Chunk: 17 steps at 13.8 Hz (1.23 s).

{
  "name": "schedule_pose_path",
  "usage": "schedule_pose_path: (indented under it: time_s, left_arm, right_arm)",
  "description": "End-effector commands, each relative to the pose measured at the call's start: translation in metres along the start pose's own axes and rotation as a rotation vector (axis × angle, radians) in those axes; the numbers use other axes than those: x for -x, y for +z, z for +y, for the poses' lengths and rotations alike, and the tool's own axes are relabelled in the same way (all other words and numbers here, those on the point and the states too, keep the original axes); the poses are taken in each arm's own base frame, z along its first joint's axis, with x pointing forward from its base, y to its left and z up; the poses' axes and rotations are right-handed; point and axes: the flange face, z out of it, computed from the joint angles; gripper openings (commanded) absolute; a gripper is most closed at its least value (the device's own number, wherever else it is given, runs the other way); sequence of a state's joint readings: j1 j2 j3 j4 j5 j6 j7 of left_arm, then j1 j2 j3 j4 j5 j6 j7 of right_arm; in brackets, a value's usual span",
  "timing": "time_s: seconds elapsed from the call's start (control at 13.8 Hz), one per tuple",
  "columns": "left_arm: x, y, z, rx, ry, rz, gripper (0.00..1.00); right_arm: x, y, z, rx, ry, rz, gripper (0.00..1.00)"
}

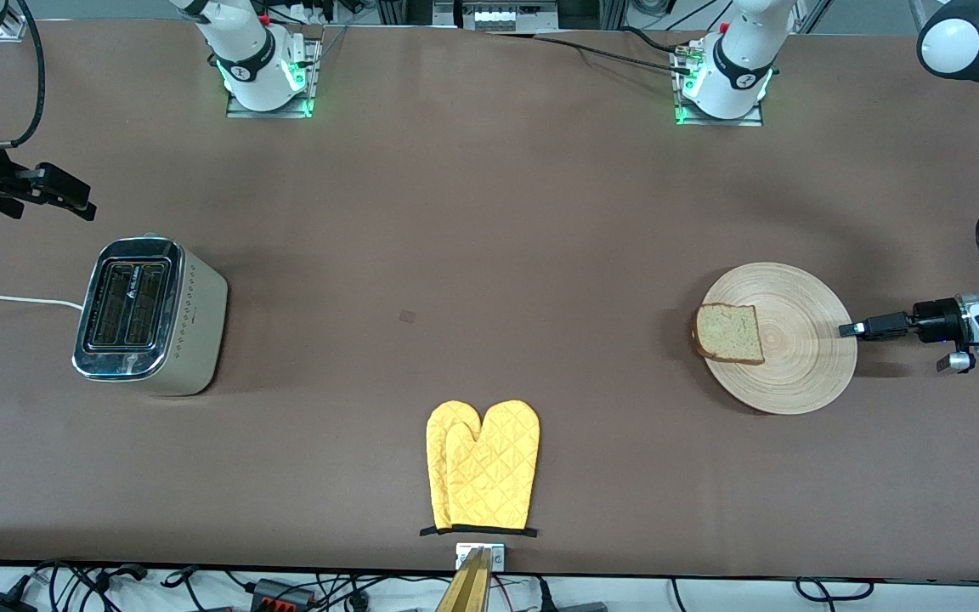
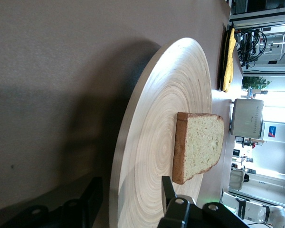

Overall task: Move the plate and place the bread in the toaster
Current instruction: 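Grip the wooden plate rim with the left gripper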

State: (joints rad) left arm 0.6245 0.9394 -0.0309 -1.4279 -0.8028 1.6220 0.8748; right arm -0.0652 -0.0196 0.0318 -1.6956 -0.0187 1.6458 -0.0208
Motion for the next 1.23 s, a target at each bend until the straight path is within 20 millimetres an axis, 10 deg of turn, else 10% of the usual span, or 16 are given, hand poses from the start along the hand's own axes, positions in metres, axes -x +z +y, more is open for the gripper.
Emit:
schedule_pose_path:
  time_s: [0.0,0.58,1.16]
  left_arm:
    - [-0.002,0.004,0.000,-0.004,0.062,-0.020,0.51]
    - [0.001,0.021,-0.005,-0.028,0.240,-0.110,0.02]
    - [0.008,0.030,0.005,0.077,0.034,-0.139,0.01]
  right_arm:
    - [0.002,0.002,0.002,0.012,-0.017,0.008,1.00]
    - [0.003,0.001,0.001,0.010,-0.015,0.010,1.00]
    - [0.002,0.003,0.001,0.004,-0.012,0.042,1.00]
